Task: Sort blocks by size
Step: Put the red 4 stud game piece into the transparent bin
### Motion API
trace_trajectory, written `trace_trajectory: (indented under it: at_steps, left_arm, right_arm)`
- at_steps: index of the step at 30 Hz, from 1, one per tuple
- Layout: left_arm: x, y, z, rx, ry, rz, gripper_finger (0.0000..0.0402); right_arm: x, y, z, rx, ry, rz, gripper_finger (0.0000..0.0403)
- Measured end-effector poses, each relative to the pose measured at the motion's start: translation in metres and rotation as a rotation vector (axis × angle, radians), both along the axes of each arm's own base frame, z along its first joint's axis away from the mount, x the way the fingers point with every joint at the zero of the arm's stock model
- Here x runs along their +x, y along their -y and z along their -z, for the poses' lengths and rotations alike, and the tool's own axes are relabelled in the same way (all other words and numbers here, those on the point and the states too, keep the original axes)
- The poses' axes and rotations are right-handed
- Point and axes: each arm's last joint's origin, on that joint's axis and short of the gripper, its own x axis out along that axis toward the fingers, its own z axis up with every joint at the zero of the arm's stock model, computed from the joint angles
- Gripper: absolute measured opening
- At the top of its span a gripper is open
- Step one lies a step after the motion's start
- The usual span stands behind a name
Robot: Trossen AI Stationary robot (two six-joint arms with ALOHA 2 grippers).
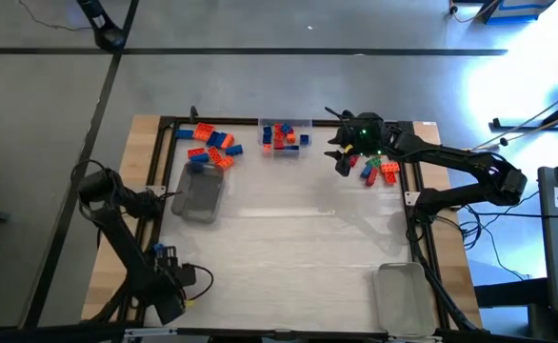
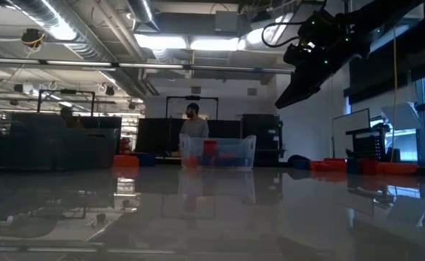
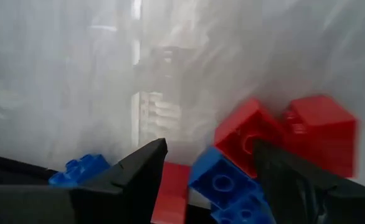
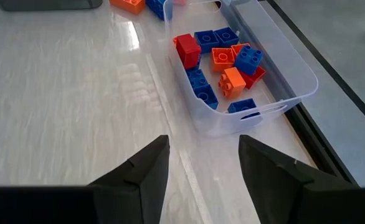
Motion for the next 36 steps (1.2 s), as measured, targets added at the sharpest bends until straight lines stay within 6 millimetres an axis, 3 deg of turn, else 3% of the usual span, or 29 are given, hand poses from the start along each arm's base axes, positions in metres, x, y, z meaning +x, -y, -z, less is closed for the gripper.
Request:
trace_trajectory:
  at_steps: [9, 21, 26, 31, 36]
  left_arm:
    - [0.004, -0.01, 0.005, 0.066, 0.039, 0.092, 0.0233]
    - [0.061, -0.059, 0.003, 0.273, 0.206, 0.054, 0.0233]
    - [0.077, -0.073, -0.027, 0.188, 0.256, 0.065, 0.0233]
    - [0.078, -0.084, -0.062, 0.056, 0.367, 0.046, 0.0233]
    - [0.075, -0.088, -0.075, -0.036, 0.414, -0.088, 0.0233]
  right_arm:
    - [0.0, 0.0, 0.0, 0.007, -0.003, 0.003, 0.0193]
    - [0.002, 0.001, 0.004, 0.02, -0.017, 0.004, 0.0193]
    - [0.005, 0.003, 0.012, 0.034, -0.039, 0.003, 0.0193]
    - [0.008, 0.005, 0.018, 0.044, -0.06, 0.0, 0.0193]
    - [0.008, 0.005, 0.018, 0.039, -0.062, 0.002, 0.0193]
